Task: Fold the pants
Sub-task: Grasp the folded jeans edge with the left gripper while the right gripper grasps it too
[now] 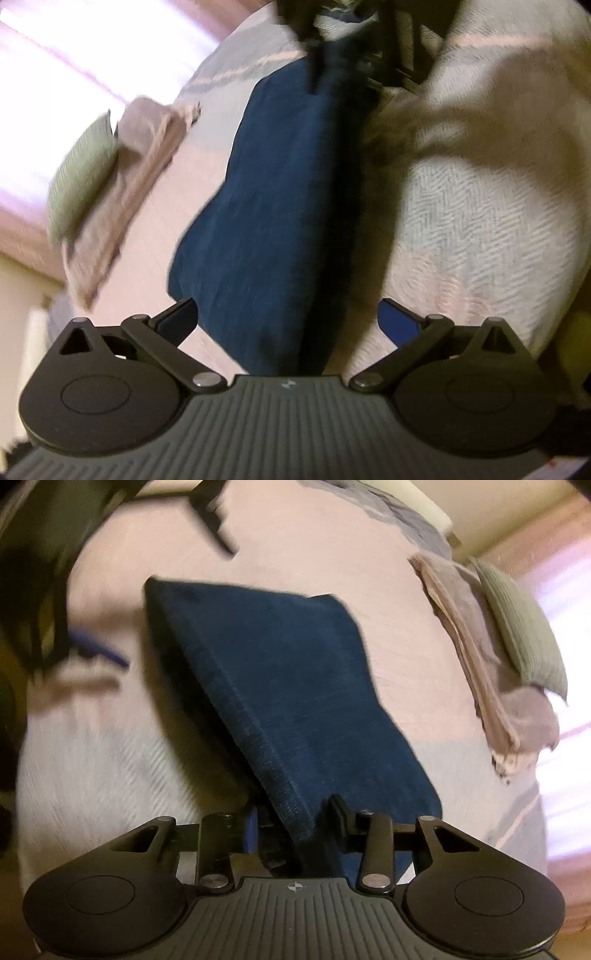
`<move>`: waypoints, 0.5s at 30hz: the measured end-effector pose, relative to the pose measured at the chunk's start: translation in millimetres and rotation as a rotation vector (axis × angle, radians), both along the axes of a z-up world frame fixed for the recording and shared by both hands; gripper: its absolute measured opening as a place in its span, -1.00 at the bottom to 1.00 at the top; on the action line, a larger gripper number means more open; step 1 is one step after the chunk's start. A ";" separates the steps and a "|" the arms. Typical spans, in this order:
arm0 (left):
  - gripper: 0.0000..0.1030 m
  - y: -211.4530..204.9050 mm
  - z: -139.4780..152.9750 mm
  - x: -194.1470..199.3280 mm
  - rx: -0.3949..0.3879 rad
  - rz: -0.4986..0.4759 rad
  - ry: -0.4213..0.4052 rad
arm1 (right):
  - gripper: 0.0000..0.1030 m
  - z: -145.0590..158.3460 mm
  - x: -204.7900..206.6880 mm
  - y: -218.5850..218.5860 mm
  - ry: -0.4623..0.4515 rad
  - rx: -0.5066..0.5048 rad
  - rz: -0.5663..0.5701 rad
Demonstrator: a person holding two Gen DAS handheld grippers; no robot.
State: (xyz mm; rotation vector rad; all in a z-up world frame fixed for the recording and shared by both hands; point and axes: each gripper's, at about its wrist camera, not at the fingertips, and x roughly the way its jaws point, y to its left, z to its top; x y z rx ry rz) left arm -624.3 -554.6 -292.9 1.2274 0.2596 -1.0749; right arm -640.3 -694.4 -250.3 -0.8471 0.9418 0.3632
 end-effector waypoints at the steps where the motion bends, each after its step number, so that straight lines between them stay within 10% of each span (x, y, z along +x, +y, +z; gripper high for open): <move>1: 0.97 -2.0 -3.1 -0.6 0.010 -0.019 -0.034 | -0.32 10.4 8.5 -1.7 0.020 0.022 -0.017; 7: 0.65 -9.9 -11.7 6.3 0.030 -0.048 -0.136 | -0.32 50.1 28.1 -5.0 0.098 0.116 -0.092; 10: -0.34 -11.0 -8.9 20.2 0.054 -0.035 -0.106 | -0.32 52.0 23.0 -7.0 0.106 0.122 -0.099; 15: -0.58 -16.5 24.7 43.7 0.067 -0.052 0.022 | -0.08 37.7 2.5 -2.4 0.067 0.108 -0.118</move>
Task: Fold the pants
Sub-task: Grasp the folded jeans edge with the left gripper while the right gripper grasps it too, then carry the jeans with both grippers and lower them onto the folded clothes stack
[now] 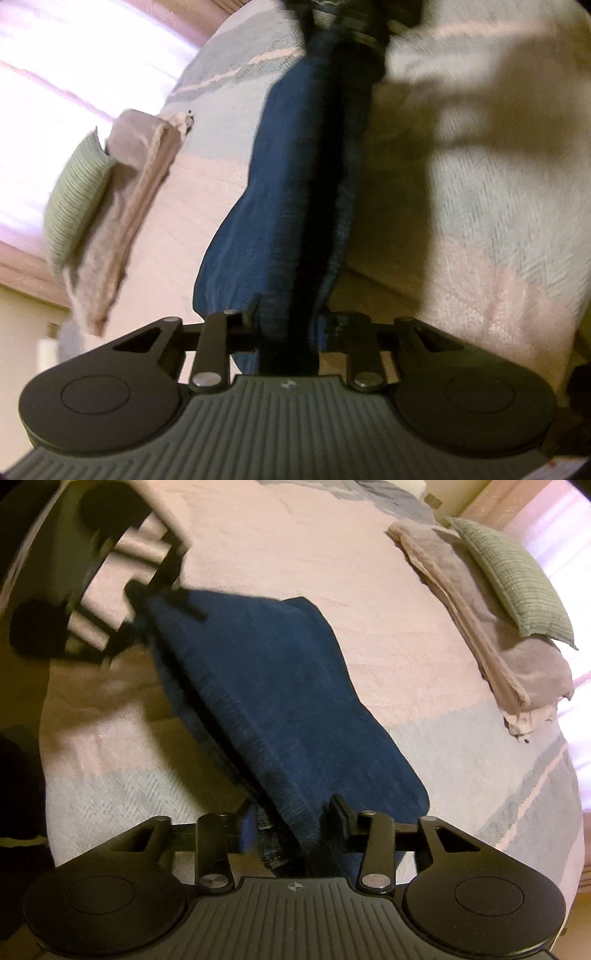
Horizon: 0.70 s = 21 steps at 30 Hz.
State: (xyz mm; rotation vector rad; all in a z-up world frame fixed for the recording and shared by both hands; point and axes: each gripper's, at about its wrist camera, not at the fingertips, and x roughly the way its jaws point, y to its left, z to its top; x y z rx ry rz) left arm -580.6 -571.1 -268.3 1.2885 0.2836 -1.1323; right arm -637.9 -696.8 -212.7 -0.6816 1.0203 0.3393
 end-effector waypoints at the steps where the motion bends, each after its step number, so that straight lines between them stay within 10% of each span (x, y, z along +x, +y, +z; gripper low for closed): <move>1: -0.58 -4.3 9.7 8.6 0.000 0.010 0.044 | 0.20 -4.6 -5.3 1.0 -0.018 -0.021 -0.006; 4: -0.59 -18.0 33.0 32.8 0.016 0.025 0.162 | 0.59 -17.9 -32.2 9.8 -0.143 -0.086 0.010; 12: -0.59 -30.4 63.8 67.4 0.053 0.022 0.332 | 0.66 -71.9 -33.5 23.8 -0.285 -0.356 0.104; 16: -0.59 -33.4 63.8 75.8 0.066 -0.004 0.353 | -0.15 -59.3 -16.9 7.1 -0.195 -0.288 0.007; 21: -0.62 -30.4 79.7 80.6 0.079 -0.027 0.377 | -0.39 -10.5 -12.7 9.7 -0.096 -0.235 -0.031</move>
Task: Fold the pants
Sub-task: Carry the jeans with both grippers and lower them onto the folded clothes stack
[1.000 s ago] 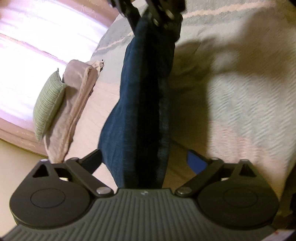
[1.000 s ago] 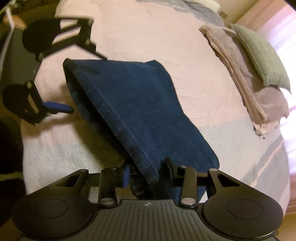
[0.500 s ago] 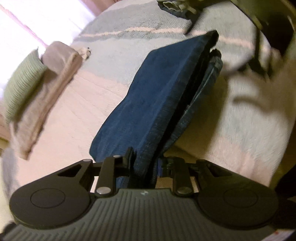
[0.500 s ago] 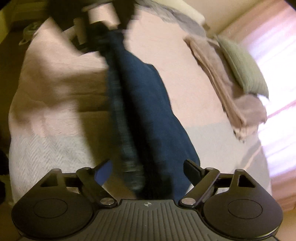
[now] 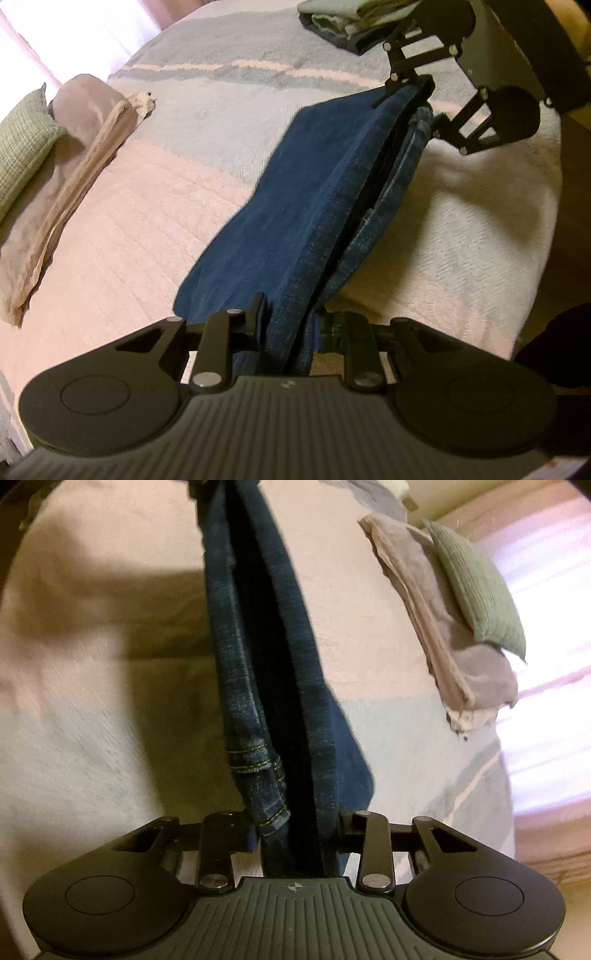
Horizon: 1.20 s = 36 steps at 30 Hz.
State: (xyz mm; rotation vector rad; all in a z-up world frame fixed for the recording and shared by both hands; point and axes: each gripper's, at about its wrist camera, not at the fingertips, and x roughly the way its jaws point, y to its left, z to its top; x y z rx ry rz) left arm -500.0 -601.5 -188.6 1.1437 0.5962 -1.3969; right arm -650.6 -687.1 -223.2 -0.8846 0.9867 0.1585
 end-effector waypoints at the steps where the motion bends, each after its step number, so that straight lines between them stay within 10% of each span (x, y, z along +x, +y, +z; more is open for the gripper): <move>1: -0.62 0.0 9.0 4.1 0.001 -0.004 0.019 | -0.40 14.8 -1.1 -0.8 0.019 0.021 -0.012; 12: -0.65 -110.3 119.0 3.0 0.032 -0.302 0.160 | -0.45 171.5 -21.3 -87.0 0.117 0.199 -0.290; 24: -0.65 -383.0 221.9 -101.9 -0.270 -0.516 -0.020 | -0.46 289.7 -100.8 -330.6 -0.167 -0.053 -0.502; 31: -0.65 -507.0 116.5 -171.4 -0.403 -0.534 -0.210 | -0.44 198.8 -121.6 -455.2 -0.249 -0.199 -0.539; 36: -0.65 -512.0 -32.5 -202.5 -0.227 -0.559 -0.211 | -0.42 68.8 -140.6 -463.8 -0.078 -0.098 -0.557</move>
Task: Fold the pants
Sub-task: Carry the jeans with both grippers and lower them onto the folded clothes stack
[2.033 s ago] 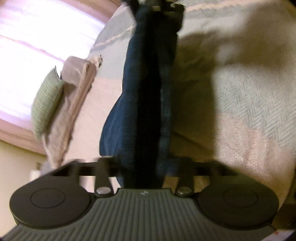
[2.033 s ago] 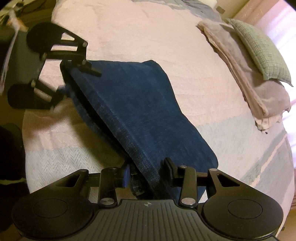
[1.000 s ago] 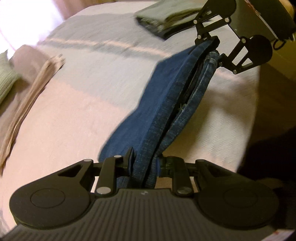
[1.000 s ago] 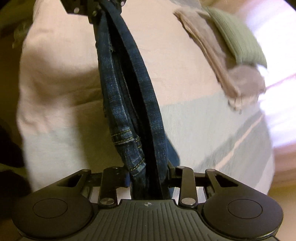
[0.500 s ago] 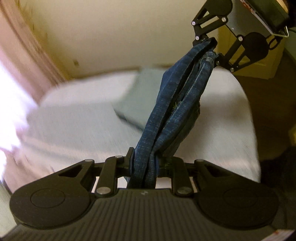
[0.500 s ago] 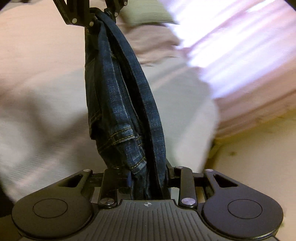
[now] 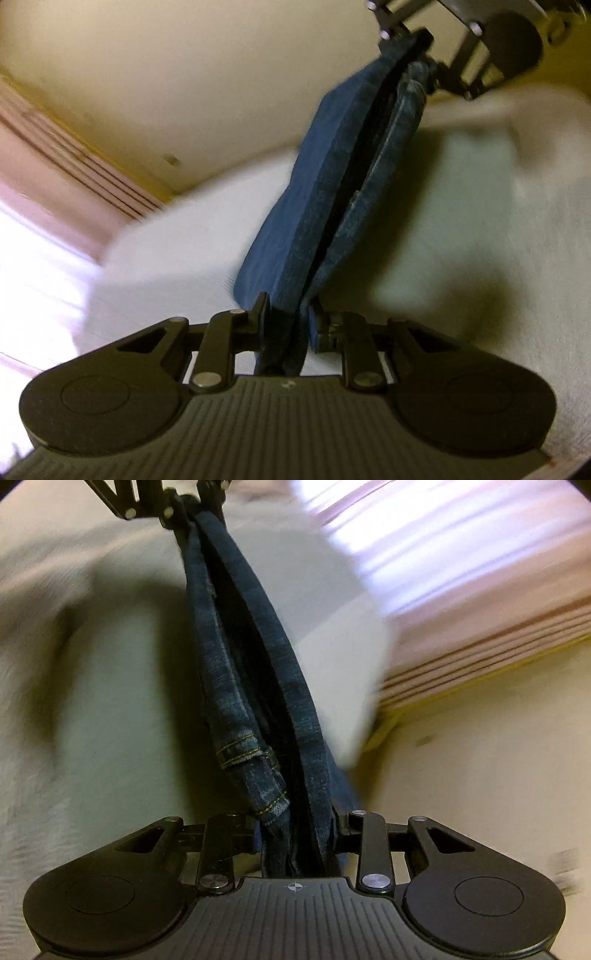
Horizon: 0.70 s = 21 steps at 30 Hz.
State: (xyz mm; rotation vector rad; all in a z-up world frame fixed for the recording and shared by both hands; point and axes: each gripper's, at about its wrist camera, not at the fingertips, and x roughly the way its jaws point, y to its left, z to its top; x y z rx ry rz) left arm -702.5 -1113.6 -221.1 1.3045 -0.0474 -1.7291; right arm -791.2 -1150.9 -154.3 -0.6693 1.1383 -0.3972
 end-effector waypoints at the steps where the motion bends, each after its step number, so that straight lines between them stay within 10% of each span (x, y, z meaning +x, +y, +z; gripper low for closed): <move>1: -0.65 8.3 -19.2 -4.4 0.005 -0.011 -0.022 | -0.39 -14.6 -5.2 5.7 0.004 -0.004 0.014; 12: -0.70 21.2 -8.0 -11.9 -0.117 0.036 -0.020 | -0.42 23.6 -36.9 5.9 -0.146 -0.015 -0.052; 21: -0.71 39.0 -44.4 -23.0 -0.077 0.024 -0.040 | -0.40 -19.1 -35.5 23.2 -0.068 -0.031 -0.005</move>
